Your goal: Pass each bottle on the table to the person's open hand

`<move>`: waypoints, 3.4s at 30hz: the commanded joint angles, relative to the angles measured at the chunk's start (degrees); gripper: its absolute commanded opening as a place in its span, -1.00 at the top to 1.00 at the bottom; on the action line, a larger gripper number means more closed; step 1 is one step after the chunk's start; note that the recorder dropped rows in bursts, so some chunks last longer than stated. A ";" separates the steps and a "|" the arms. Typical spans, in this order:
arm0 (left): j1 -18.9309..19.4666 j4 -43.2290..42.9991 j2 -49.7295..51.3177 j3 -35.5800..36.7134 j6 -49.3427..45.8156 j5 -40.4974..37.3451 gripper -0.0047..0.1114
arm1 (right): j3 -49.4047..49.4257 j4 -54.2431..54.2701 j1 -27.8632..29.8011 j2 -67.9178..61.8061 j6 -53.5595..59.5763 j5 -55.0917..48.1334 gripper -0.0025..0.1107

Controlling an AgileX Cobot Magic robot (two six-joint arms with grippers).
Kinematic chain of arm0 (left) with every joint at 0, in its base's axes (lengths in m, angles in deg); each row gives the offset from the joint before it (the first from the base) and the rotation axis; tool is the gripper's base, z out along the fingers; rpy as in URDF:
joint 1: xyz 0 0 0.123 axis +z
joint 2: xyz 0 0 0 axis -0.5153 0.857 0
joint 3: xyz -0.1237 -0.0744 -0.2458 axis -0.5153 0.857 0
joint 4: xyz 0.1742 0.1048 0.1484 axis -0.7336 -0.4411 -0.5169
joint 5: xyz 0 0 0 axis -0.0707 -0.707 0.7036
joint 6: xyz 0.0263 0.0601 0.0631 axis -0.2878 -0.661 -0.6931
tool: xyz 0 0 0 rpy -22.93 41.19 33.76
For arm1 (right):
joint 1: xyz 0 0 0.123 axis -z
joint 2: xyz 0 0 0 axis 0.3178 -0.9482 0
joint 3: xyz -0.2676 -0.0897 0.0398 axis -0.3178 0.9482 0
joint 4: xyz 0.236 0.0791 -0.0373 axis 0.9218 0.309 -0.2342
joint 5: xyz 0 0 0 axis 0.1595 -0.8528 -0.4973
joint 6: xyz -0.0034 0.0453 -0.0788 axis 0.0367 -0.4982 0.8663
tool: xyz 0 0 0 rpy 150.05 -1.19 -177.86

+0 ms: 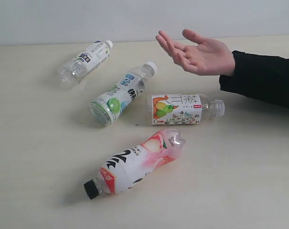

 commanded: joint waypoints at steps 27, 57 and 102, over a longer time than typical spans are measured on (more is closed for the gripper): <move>0.08 0.28 -0.30 0.15 0.20 0.57 0.92 | -64.00 -78.47 -30.30 -84.36 26.52 -83.21 0.96; 0.08 0.28 -0.30 0.15 0.20 0.57 0.92 | -71.02 -18.99 -48.33 -109.08 81.26 -78.24 -0.45; 0.08 0.28 -0.30 0.15 0.20 0.57 0.92 | -77.06 -27.18 -42.98 -92.86 48.13 -97.38 0.96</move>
